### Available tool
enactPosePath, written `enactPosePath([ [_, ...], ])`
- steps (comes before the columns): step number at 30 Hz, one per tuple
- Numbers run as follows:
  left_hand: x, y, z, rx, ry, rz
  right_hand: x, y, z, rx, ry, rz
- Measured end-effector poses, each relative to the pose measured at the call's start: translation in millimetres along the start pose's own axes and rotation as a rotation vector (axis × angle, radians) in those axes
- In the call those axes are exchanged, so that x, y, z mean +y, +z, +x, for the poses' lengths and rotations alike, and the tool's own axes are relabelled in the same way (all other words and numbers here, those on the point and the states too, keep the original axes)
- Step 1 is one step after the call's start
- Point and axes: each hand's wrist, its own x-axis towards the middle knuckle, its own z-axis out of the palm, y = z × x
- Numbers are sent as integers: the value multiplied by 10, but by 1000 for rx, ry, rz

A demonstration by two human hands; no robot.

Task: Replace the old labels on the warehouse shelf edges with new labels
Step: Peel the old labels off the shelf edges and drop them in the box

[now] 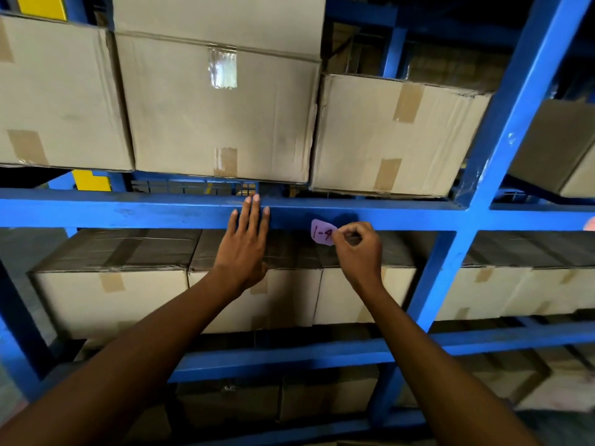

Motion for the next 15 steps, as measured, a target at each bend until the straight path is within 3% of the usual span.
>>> enactPosePath([
  [15, 2257, 36, 517, 32, 476, -164, 1123, -1757, -244, 165, 368, 55],
])
